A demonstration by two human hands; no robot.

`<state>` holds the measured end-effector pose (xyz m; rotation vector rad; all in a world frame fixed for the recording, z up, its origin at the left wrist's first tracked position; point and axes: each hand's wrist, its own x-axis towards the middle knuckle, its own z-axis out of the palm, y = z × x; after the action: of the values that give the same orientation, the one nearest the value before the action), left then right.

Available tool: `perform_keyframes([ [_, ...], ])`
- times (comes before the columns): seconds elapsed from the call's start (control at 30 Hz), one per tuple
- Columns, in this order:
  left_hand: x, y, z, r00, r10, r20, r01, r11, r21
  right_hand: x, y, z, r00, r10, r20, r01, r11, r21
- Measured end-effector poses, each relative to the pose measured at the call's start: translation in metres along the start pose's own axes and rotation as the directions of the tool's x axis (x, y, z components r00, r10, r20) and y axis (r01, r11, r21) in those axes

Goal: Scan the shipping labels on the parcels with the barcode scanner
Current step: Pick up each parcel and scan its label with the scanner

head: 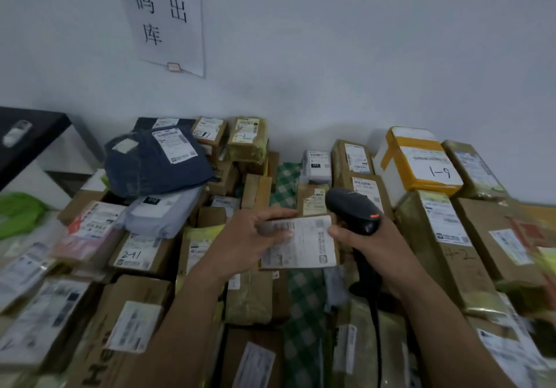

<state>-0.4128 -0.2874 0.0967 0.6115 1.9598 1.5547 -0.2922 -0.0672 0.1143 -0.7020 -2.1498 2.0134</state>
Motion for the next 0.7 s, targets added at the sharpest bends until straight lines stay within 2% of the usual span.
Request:
perform_keyframes([
  [0.07,-0.012,0.001,0.011,0.987,0.011,-0.16,-0.022,0.997,-0.071,-0.011,0.001,-0.001,1.0,0.021,0.0,-0.021,0.999,0.046],
  [0.13,-0.023,-0.003,0.028,0.931,-0.042,-0.364,-0.034,0.979,-0.201,-0.022,0.001,-0.001,0.998,0.036,-0.047,-0.027,0.986,0.163],
  [0.17,-0.028,-0.006,0.039,0.905,-0.076,-0.418,-0.048,0.959,-0.278,-0.028,0.001,0.0,0.995,0.044,-0.088,-0.023,0.974,0.225],
  [0.23,-0.039,-0.011,0.062,0.902,-0.138,-0.408,-0.034,0.921,-0.388,-0.037,0.0,0.003,0.985,0.061,-0.159,-0.009,0.95,0.312],
  [0.3,-0.053,-0.008,0.087,0.942,-0.154,-0.297,0.005,0.894,-0.449,-0.046,-0.002,0.004,0.98,0.054,-0.191,0.018,0.935,0.355],
  [0.37,-0.058,-0.01,0.105,0.957,-0.164,-0.239,0.006,0.836,-0.549,-0.057,-0.002,0.005,0.98,0.039,-0.195,0.035,0.932,0.36],
  [0.43,-0.055,-0.017,0.113,0.954,-0.175,-0.242,-0.026,0.758,-0.651,-0.066,0.001,0.006,0.985,0.034,-0.172,0.028,0.939,0.344],
  [0.53,-0.056,-0.016,0.109,0.931,-0.149,-0.334,-0.094,0.786,-0.611,-0.075,0.002,0.007,0.975,0.043,-0.218,0.022,0.958,0.287],
  [0.63,-0.058,-0.016,0.097,0.902,-0.071,-0.426,-0.104,0.922,-0.373,-0.085,-0.005,0.003,0.958,-0.016,-0.287,0.065,0.985,0.16],
  [0.7,-0.054,-0.021,0.091,0.902,-0.046,-0.428,-0.082,0.958,-0.276,-0.091,-0.004,-0.002,0.964,-0.059,-0.26,0.081,0.994,0.076],
])
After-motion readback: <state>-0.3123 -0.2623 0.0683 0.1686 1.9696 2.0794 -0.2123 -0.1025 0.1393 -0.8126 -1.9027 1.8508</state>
